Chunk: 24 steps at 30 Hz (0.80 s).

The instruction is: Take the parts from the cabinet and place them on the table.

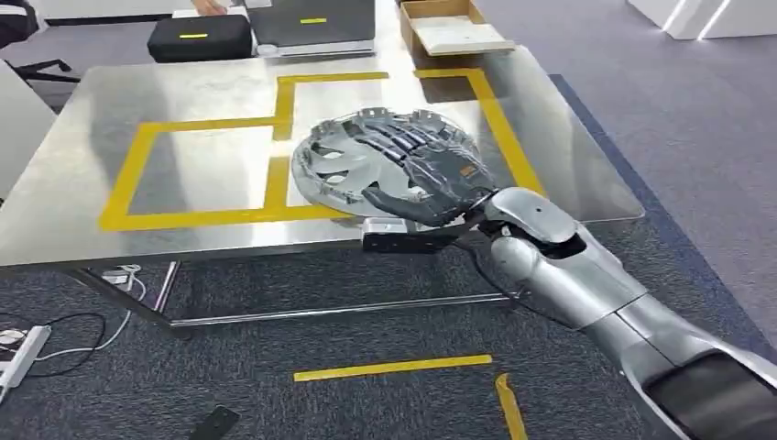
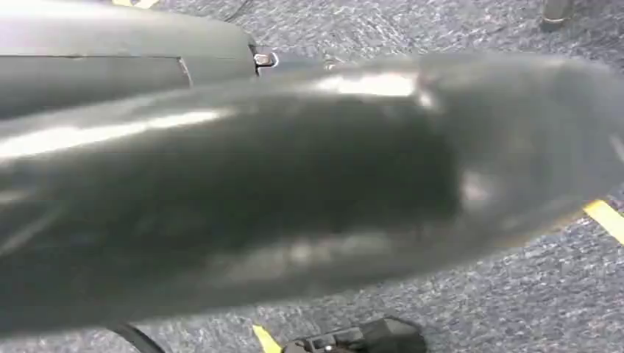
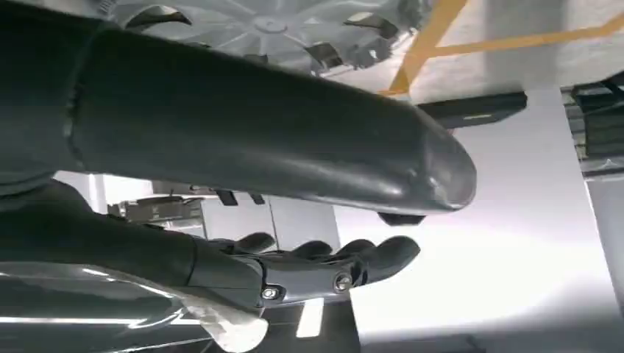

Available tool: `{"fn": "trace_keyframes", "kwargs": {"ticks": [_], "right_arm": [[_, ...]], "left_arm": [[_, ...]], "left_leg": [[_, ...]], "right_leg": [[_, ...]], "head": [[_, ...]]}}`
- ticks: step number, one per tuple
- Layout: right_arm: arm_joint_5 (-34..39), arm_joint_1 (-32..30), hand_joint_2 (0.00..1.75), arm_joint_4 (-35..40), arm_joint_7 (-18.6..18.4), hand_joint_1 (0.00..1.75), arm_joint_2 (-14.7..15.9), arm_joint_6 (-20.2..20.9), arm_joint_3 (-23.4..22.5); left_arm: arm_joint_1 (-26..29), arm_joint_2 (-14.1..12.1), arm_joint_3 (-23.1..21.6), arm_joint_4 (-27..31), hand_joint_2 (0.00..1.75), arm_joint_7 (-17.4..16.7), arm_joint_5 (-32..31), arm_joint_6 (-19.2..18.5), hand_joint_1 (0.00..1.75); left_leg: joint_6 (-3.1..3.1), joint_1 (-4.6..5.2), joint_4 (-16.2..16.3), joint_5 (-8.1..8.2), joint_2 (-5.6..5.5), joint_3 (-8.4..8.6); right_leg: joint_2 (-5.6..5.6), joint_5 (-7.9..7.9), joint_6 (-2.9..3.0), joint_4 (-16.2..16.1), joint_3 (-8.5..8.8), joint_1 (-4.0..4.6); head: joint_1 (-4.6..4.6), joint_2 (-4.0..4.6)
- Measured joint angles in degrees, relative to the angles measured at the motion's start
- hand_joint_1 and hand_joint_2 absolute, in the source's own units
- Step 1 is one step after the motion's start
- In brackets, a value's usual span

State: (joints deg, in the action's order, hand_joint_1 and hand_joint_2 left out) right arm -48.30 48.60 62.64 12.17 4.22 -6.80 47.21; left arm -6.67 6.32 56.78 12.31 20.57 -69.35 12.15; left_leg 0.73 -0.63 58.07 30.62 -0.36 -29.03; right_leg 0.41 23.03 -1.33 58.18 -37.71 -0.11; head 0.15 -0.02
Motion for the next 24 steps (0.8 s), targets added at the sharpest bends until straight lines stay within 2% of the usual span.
{"fn": "trace_keyframes", "kwargs": {"ticks": [1,2,3,4,5,6,7,8,9,10,11,12,13,14,16,17,18,19,20,21,22,23,24], "right_arm": [[0.31,-0.03,0.00,0.00,0.02,0.00,0.55,-0.13,-0.33],[0.55,-0.21,0.00,0.00,0.04,0.00,1.09,-0.22,-0.70],[0.74,-0.41,0.00,-0.04,0.13,0.00,2.05,-0.35,-1.18],[0.87,-0.58,0.00,-0.04,0.20,0.00,2.49,-0.39,-1.53],[1.50,-0.81,0.00,-0.04,0.22,0.00,3.23,-0.50,-2.03],[2.18,-1.23,0.00,-0.07,0.22,0.00,3.78,-0.67,-2.62],[2.82,-1.83,0.00,-0.07,0.22,0.00,4.09,-0.81,-3.35],[3.17,-2.47,0.00,-0.11,0.24,0.00,4.35,-0.85,-4.00],[3.82,-3.10,0.00,-0.15,0.31,0.00,4.52,-0.92,-4.52],[4.71,-3.69,0.00,-0.15,0.39,0.00,4.54,-0.96,-5.04],[5.91,-4.27,0.00,-0.15,0.46,0.00,4.54,-1.03,-5.66],[8.16,-4.76,0.00,-0.13,0.63,0.00,4.54,-1.18,-7.02],[10.17,-5.22,0.00,0.07,0.81,0.00,4.52,-1.22,-8.16],[13.23,-5.94,0.00,0.48,1.20,0.00,4.28,-1.18,-9.69],[19.48,-8.02,0.00,0.59,1.20,0.00,3.78,-0.64,-12.93],[21.40,-9.25,0.00,0.59,0.96,0.00,3.34,-0.28,-14.30],[23.28,-10.07,0.00,0.57,0.17,0.00,3.12,0.18,-15.61],[25.21,-10.72,0.00,0.50,-0.87,0.00,2.67,0.83,-17.17],[26.22,-11.08,0.00,0.42,-1.33,0.00,2.40,1.26,-18.35],[27.24,-11.37,0.00,0.24,-1.82,0.00,2.16,2.01,-19.35],[28.15,-11.56,0.00,-0.20,-2.32,0.00,2.03,2.78,-20.11],[29.24,-11.72,0.00,-1.00,-3.25,0.00,1.83,3.67,-20.82],[30.70,-11.77,0.00,-2.14,-4.50,0.00,1.42,4.43,-21.57]], "left_arm": [[0.11,0.00,0.00,0.00,0.00,0.00,0.00,0.09,0.00],[0.36,-0.02,0.00,0.00,0.00,-0.02,0.00,0.17,0.00],[0.36,0.04,0.00,0.00,0.00,-0.11,0.00,0.24,0.00],[0.40,0.02,0.00,0.00,0.00,-0.15,0.00,0.26,0.00],[0.39,-0.09,0.00,0.00,0.00,-0.13,0.00,0.30,0.00],[0.39,-0.09,0.00,0.00,0.00,-0.13,0.02,0.31,0.00],[0.43,-0.07,0.02,0.00,0.00,-0.13,0.02,0.35,0.00],[0.49,-0.04,0.02,0.00,0.00,-0.13,0.02,0.35,0.00],[0.57,0.00,0.02,0.00,0.00,-0.13,0.02,0.35,0.00],[0.60,0.06,0.02,0.00,0.00,-0.13,0.02,0.35,0.00],[0.60,0.07,0.00,0.00,0.00,-0.13,0.02,0.35,0.00],[0.57,0.07,0.02,0.00,0.00,-0.11,0.04,0.46,0.00],[0.61,0.04,0.02,0.00,0.00,-0.07,0.04,0.44,0.00],[0.66,0.04,0.02,0.00,0.00,0.04,0.09,0.39,0.00],[0.82,0.04,0.09,0.00,0.00,0.09,0.20,0.20,0.00],[1.10,0.00,0.15,0.00,0.00,0.11,0.33,0.17,0.00],[1.24,-0.07,0.26,0.00,0.00,0.13,0.50,0.20,0.00],[1.49,-0.04,0.46,0.00,0.00,0.13,0.65,0.24,0.00],[1.72,0.02,0.50,0.00,0.00,0.20,0.70,0.28,0.00],[1.78,0.02,0.52,0.00,0.00,0.20,0.72,0.35,0.00],[1.75,0.00,0.57,0.00,0.00,0.20,0.74,0.44,0.00],[1.71,0.00,0.65,0.00,0.00,0.18,0.90,0.42,0.00],[1.70,-0.02,0.83,0.00,0.00,0.00,1.07,0.44,0.00]], "left_leg": [[-0.54,0.29,0.13,-0.35,-0.02,-0.32],[-1.23,0.17,-0.35,-1.18,0.02,-0.83],[-1.84,-0.06,-0.60,-2.00,0.32,-1.28],[-2.42,-0.03,-0.60,-2.63,0.31,-2.09],[-2.71,0.02,-0.59,-3.23,0.32,-2.87],[-2.82,0.11,-0.58,-3.90,0.30,-3.66],[-2.86,0.17,-0.53,-4.57,0.29,-4.58],[-2.81,0.22,-0.48,-5.20,0.29,-5.43],[-2.72,0.23,-0.45,-5.79,0.30,-6.26],[-2.61,0.23,-0.35,-6.40,0.33,-7.14],[-2.45,0.18,-0.17,-6.98,0.34,-8.02],[-2.19,0.17,0.09,-7.42,0.33,-8.57],[-1.91,0.33,0.28,-7.69,0.29,-9.00],[-1.62,0.52,0.65,-8.08,0.28,-9.29],[-1.08,0.38,0.34,-9.35,0.24,-9.45],[-0.66,0.37,0.24,-9.79,0.13,-9.54],[-0.41,0.17,0.50,-9.27,0.12,-9.93],[-0.05,0.20,1.89,-6.31,0.20,-10.64],[0.19,0.10,5.07,-2.58,0.19,-11.42],[0.43,0.02,9.48,1.05,0.20,-12.29],[0.54,0.04,13.67,3.25,0.19,-12.91],[0.55,0.04,16.90,3.64,0.20,-13.08],[0.45,0.05,18.14,2.28,0.19,-12.55]], "right_leg": [[0.10,-0.57,-0.35,-0.27,-0.07,-0.25],[0.09,-1.09,-0.80,-0.47,-0.37,-0.19],[-0.24,0.35,-1.03,0.01,-0.83,-0.45],[-0.29,3.54,-1.22,1.83,-2.17,-0.42],[-0.29,7.22,-1.41,5.65,-3.12,-0.49],[-0.30,10.08,-1.48,9.95,-4.12,-0.49],[-0.32,11.87,-1.58,14.10,-4.94,-0.46],[-0.32,11.76,-1.64,16.58,-5.06,-0.47],[-0.33,10.16,-1.65,16.98,-4.30,-0.47],[-0.31,7.84,-1.63,15.42,-2.45,-0.47],[-0.30,5.82,-1.57,11.70,0.70,-0.49],[-0.31,5.57,-1.47,6.71,4.62,-0.50],[-0.30,7.48,-1.32,2.13,8.24,-0.43],[-0.43,8.88,-1.18,-1.77,10.70,-0.37],[-0.39,8.53,-0.66,-1.33,10.04,-0.06],[-0.27,8.09,-0.20,-1.37,9.52,-0.06],[0.14,7.34,0.59,-1.61,8.90,-0.52],[0.08,6.74,1.18,-1.55,8.52,-0.42],[0.12,6.16,1.61,-1.54,7.73,-0.43],[0.09,5.47,1.64,-1.53,6.93,-0.35],[0.10,4.82,1.69,-1.45,6.17,-0.22],[0.10,4.23,1.68,-1.42,5.40,-0.10],[0.12,3.62,1.67,-1.35,4.53,0.02]], "head": [[0.02,0.00],[0.02,0.00],[0.07,0.00],[-0.18,0.00],[-0.28,0.00],[-0.24,0.00],[-0.24,0.00],[-0.31,0.00],[-0.28,0.00],[-0.31,-0.02],[-0.31,0.00],[-0.31,0.00],[-0.37,0.00],[-0.22,-0.02],[-0.39,-0.02],[-0.42,0.00],[-0.48,-0.02],[-0.17,-0.02],[-0.15,0.00],[-0.04,0.00],[-0.13,0.00],[-0.09,-0.02],[-0.11,0.00]]}}
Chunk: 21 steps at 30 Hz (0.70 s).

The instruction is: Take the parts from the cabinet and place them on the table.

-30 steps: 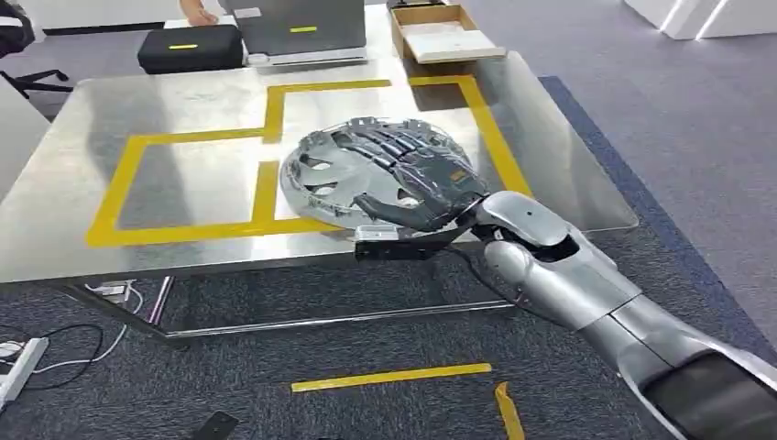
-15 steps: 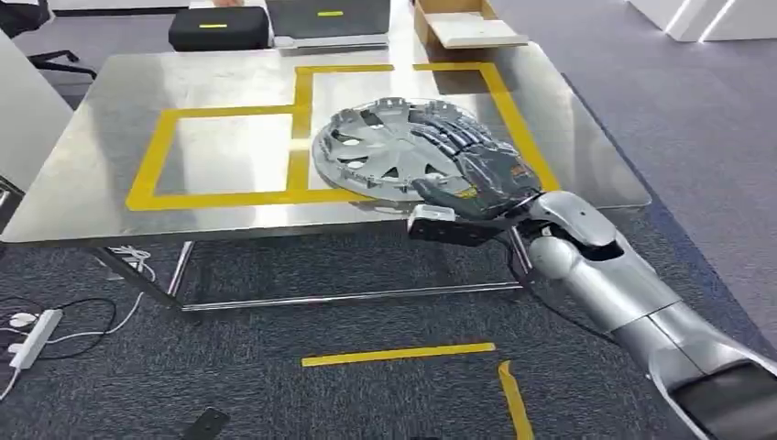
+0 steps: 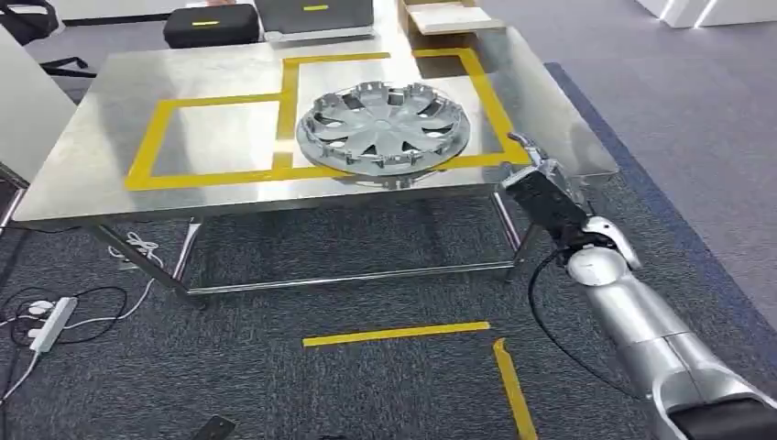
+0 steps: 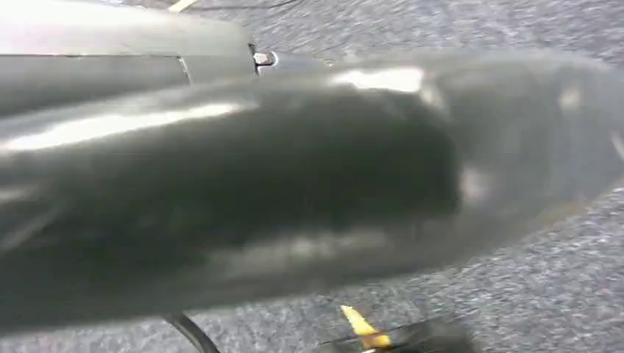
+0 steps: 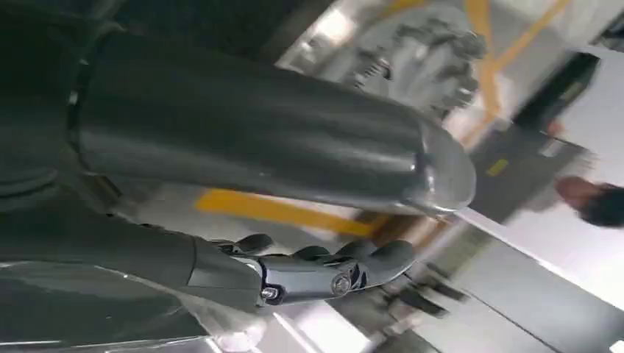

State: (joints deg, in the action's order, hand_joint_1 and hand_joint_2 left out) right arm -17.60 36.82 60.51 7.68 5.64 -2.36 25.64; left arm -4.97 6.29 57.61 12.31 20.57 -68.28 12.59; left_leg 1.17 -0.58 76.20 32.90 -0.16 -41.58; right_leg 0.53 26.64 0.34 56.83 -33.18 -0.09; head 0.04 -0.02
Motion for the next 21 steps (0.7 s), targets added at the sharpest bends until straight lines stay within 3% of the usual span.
{"fn": "trace_keyframes", "kwargs": {"ticks": [1,2,3,5,6,8,9,10,11,12,13,14,15,16,17,18,19,20,21], "right_arm": [[1.28,0.00,0.00,-0.95,-0.78,0.00,-0.40,0.27,-0.71],[2.39,-0.02,0.00,-1.82,-1.25,0.00,-0.90,0.40,-1.71],[2.81,0.04,0.00,-2.30,-1.38,0.00,-1.12,0.42,-2.37],[3.09,0.24,0.00,-3.05,-1.43,0.00,-1.60,0.46,-3.24],[3.22,0.32,0.00,-3.43,-1.45,0.00,-1.91,0.51,-3.50],[3.35,0.26,0.00,-4.29,-1.52,0.00,-2.19,0.59,-3.79],[3.40,0.08,0.00,-4.62,-1.51,0.00,-2.23,0.62,-3.92],[3.75,0.02,0.00,-4.93,-1.67,0.00,-2.23,0.57,-4.18],[4.38,0.00,0.00,-5.23,-2.06,0.00,-2.30,0.33,-4.44],[5.54,-0.07,0.00,-5.54,-2.17,0.00,-2.54,-0.33,-4.97],[6.32,-0.22,0.00,-5.82,-2.17,0.00,-2.71,-0.87,-5.44],[7.06,-0.44,0.00,-6.21,-2.15,0.00,-2.78,-1.33,-5.86],[7.50,-0.67,0.00,-6.45,-2.08,0.00,-2.84,-1.50,-6.16],[7.88,-1.11,0.00,-6.67,-1.87,0.00,-2.89,-1.75,-6.56],[8.07,-1.36,0.00,-6.85,-1.54,0.00,-2.98,-1.59,-6.78],[8.18,-1.47,0.00,-6.98,-1.21,0.00,-2.98,-1.17,-6.82],[8.23,-1.48,0.00,-6.98,-0.97,0.00,-2.98,-0.85,-6.85],[8.34,-1.41,0.00,-6.98,-0.84,0.00,-3.00,-0.78,-6.89],[8.36,-1.49,0.00,-7.04,-0.71,0.00,-3.02,-0.70,-6.98]], "left_arm": [[0.01,0.00,0.16,0.00,0.00,-0.06,0.04,0.00,0.00],[0.02,0.00,0.22,0.00,0.00,-0.11,0.04,0.02,0.00],[0.00,0.00,0.24,0.00,0.00,-0.11,0.04,0.04,0.00],[-0.08,-0.07,0.31,0.00,0.00,-0.09,0.04,0.07,0.00],[-0.16,-0.09,0.37,0.00,0.00,-0.11,0.04,0.11,0.00],[-0.11,-0.09,0.57,0.00,0.00,-0.11,0.04,0.20,0.00],[0.05,0.04,0.61,-0.02,0.00,-0.11,0.04,0.20,0.00],[0.06,0.02,0.64,0.00,0.00,-0.13,0.04,0.17,0.00],[0.01,-0.04,0.64,0.00,0.00,-0.17,0.06,0.15,0.00],[-0.08,-0.09,0.68,0.00,0.00,-0.33,0.20,-0.70,0.00],[-0.10,-0.09,0.70,0.00,0.00,-0.33,0.24,-1.27,0.00],[-0.05,-0.09,0.74,0.00,0.00,-0.30,0.24,-1.48,0.00],[0.05,-0.09,0.79,0.00,0.00,-0.28,0.24,-1.55,0.00],[0.19,-0.02,0.90,-0.02,0.00,-0.13,0.24,-1.53,0.00],[0.22,0.02,0.99,0.00,0.00,-0.06,0.24,-1.38,0.00],[0.22,0.02,1.05,0.00,0.00,-0.04,0.24,-1.18,0.00],[0.20,0.00,1.07,0.00,0.00,0.00,0.24,-1.12,0.00],[0.19,-0.07,1.10,0.00,0.00,0.02,0.24,-0.98,0.00],[0.19,-0.07,1.12,0.00,0.00,0.02,0.24,-0.94,0.00]], "left_leg": [[-0.23,0.04,-0.84,-2.17,0.00,1.43],[-0.64,0.17,-4.05,-4.29,0.00,3.93],[-1.13,0.31,-8.46,-5.10,-0.01,7.09],[-1.99,0.83,-18.15,-2.90,-0.06,13.40],[-2.01,0.93,-19.08,-2.40,-0.05,13.73],[-2.42,1.33,-19.12,-3.21,-0.05,12.96],[-2.76,0.98,-19.79,-4.01,0.11,12.72],[-3.11,0.88,-19.84,-4.69,0.32,12.14],[-3.66,0.86,-19.80,-5.27,0.33,11.33],[-3.81,0.90,-19.75,-5.93,0.34,10.48],[-3.90,0.91,-19.73,-6.54,0.32,9.70],[-3.88,0.91,-19.69,-7.21,0.31,8.85],[-3.79,0.88,-19.63,-7.70,0.31,8.18],[-3.65,0.82,-19.53,-8.41,0.31,7.15],[-3.48,0.75,-19.37,-8.94,0.32,6.29],[-3.22,0.66,-19.15,-9.45,0.32,5.49],[-2.85,0.67,-18.83,-9.85,0.32,4.94],[-2.54,0.99,-18.33,-10.16,0.34,4.18],[-2.21,0.99,-18.23,-10.79,0.42,3.83]], "right_leg": [[0.00,-0.63,-0.05,0.11,-0.94,0.13],[-0.02,-1.21,-0.14,0.28,-1.89,0.26],[-0.04,-1.66,-0.26,0.39,-2.52,0.31],[0.06,-2.37,-0.73,0.77,-3.22,0.56],[0.15,-3.09,-1.05,0.68,-3.50,0.52],[0.27,-4.20,-1.45,0.44,-3.94,0.15],[0.18,-4.22,-1.78,0.46,-4.42,0.30],[-0.20,-2.13,-2.02,1.25,-5.01,0.06],[-0.29,1.44,-2.28,4.07,-6.15,-0.01],[-0.30,5.12,-2.46,8.72,-7.18,-0.13],[-0.31,7.57,-2.60,13.12,-8.11,-0.16],[-0.31,8.51,-2.75,16.83,-8.69,-0.16],[-0.31,7.83,-2.80,18.33,-8.58,-0.17],[-0.31,5.47,-2.87,17.97,-7.31,-0.22],[-0.30,3.24,-2.89,15.69,-5.34,-0.29],[-0.29,1.60,-2.96,11.55,-2.26,-0.44],[-0.27,1.69,-3.09,6.45,1.43,-0.63],[-0.35,3.43,-3.18,1.30,5.07,-0.47],[-0.68,4.63,-2.80,-0.42,5.88,-0.45]], "head": [[0.00,0.00],[0.00,0.00],[0.02,0.00],[-0.02,-0.02],[-0.11,0.00],[-0.09,-0.02],[-0.02,0.00],[-0.05,0.00],[-0.31,-0.02],[-0.26,-0.02],[-0.28,-0.02],[-0.35,-0.02],[-0.33,0.00],[-0.31,-0.02],[-0.33,-0.02],[-0.31,-0.02],[-0.31,0.00],[-0.39,0.00],[-0.28,-0.02]]}}
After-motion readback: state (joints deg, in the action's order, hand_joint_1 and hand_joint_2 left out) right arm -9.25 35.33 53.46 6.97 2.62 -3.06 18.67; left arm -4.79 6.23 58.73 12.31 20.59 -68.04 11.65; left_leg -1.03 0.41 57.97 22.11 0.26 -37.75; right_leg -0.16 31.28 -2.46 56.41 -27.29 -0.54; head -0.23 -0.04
